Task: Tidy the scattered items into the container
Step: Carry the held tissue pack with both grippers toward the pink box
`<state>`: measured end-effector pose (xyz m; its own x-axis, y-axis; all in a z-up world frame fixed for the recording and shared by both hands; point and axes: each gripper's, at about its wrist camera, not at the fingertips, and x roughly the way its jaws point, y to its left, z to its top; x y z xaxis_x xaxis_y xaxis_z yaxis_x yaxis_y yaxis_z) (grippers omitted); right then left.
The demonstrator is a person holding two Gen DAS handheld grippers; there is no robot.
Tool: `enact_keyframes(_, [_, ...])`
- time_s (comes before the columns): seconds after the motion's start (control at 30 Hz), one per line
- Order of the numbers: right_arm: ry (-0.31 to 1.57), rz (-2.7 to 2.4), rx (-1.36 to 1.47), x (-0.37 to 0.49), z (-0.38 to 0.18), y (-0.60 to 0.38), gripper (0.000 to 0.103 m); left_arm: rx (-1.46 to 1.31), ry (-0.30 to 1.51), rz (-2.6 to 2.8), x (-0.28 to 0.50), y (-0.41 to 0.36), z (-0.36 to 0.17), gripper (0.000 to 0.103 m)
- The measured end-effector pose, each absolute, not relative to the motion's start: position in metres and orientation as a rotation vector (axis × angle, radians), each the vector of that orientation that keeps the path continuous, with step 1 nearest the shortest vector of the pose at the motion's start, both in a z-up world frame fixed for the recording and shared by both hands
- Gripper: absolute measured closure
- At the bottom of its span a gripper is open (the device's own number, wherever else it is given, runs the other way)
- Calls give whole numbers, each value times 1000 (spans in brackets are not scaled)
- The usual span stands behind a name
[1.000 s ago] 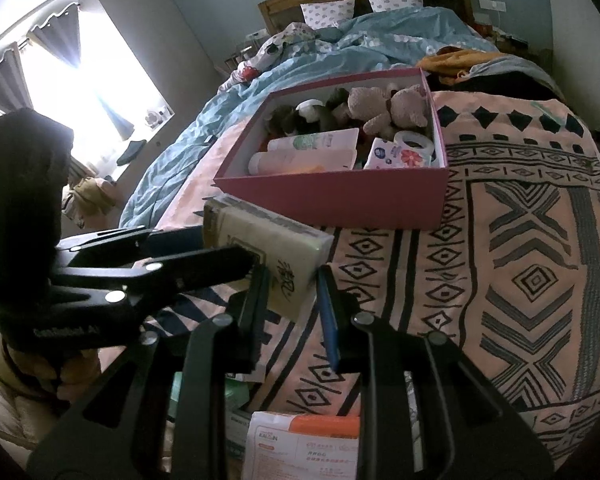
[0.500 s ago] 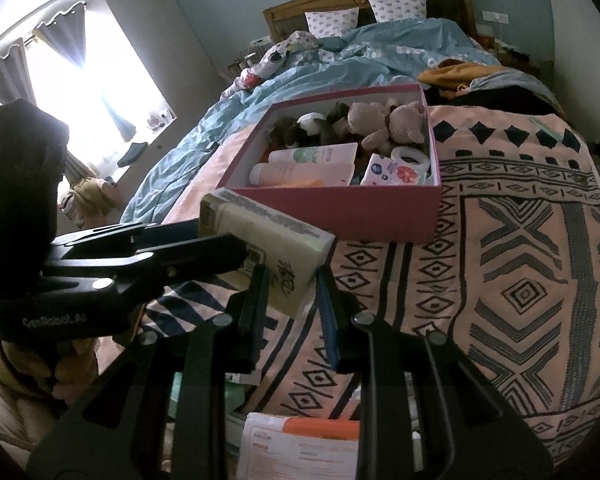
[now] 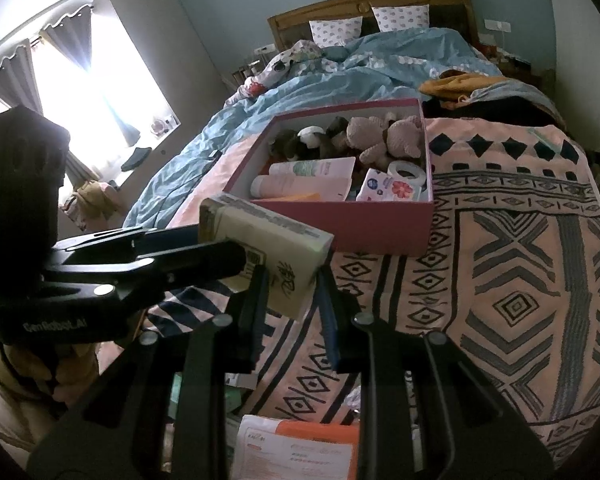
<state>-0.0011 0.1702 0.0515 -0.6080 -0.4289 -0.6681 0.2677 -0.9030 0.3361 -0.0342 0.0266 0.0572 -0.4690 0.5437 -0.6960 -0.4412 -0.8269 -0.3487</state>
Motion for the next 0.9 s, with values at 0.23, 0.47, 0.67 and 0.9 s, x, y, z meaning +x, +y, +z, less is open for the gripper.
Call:
enact_keyframes(0.23, [-277,-2501,1091,-1,56,176,75,-1132,-161,2296,-34,33,61,57])
enact_keyframes(0.47, [-263,-2499,1064,-1,61,181,75,-1124,-162,2314,-35,38,65,57])
enact_keyframes(0.67, [-254,-2497,1043,-3,65,184,75,-1122,-162,2333,-35,41,67,57])
enact_keyframes(0.9, [-247,-2494,1011,-4,69,188,75,-1112,-160,2357,-33,45,71,57])
